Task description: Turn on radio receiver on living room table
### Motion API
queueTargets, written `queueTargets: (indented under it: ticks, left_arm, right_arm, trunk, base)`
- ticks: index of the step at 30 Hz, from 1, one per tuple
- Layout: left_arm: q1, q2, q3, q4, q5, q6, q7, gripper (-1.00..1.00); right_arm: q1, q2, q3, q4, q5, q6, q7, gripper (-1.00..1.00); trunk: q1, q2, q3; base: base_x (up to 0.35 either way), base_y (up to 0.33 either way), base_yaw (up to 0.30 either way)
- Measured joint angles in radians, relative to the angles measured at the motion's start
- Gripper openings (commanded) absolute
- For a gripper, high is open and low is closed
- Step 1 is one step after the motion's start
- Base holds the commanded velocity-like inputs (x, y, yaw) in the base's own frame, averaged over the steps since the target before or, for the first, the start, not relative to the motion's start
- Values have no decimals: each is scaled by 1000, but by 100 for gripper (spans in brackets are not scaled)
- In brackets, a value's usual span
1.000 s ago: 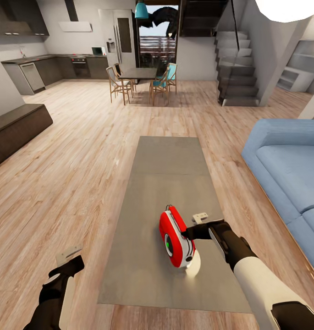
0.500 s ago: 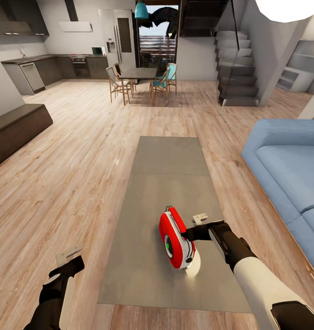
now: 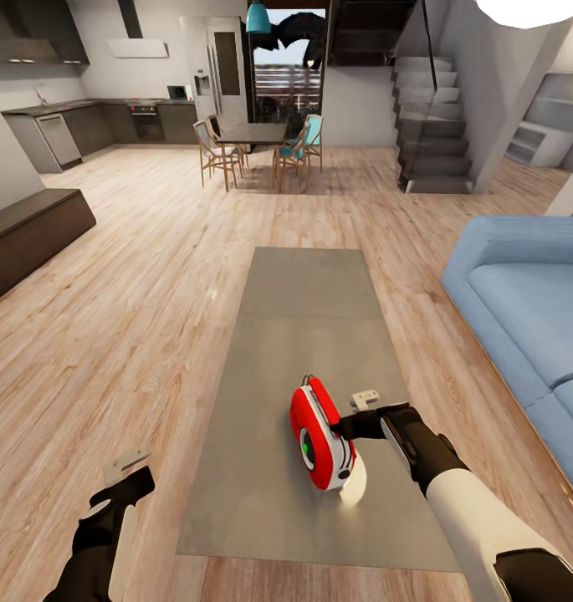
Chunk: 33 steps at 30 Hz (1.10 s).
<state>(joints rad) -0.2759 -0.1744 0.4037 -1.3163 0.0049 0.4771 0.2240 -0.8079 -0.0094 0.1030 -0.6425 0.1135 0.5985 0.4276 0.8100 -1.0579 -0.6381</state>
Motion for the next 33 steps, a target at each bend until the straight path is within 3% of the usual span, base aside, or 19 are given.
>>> queueTargets:
  ticks: [6,14,20,33]
  left_arm:
    - [0,0,-1,1,0,0,0,-100]
    - [0,0,-2,2,0,0,0,-100]
    - [0,0,-2,2,0,0,0,-100]
    - [0,0,-2,2,0,0,0,-100]
  right_arm:
    - [0,0,1,25,7,-67,-4,-100]
    - [0,0,2,29,2,-70,-6,-100]
    - [0,0,2,12,-11,-66,-5,-100]
    - [0,0,2,11,-11,-66,-5,-100]
  trunk:
    - [4,-7,-3]
    - [4,-7,-3]
    - [27,-49,-22]
    - [27,-49,-22]
  base:
    - [0,0,0]
    - [0,0,0]
    - [0,0,0]
    - [0,0,0]
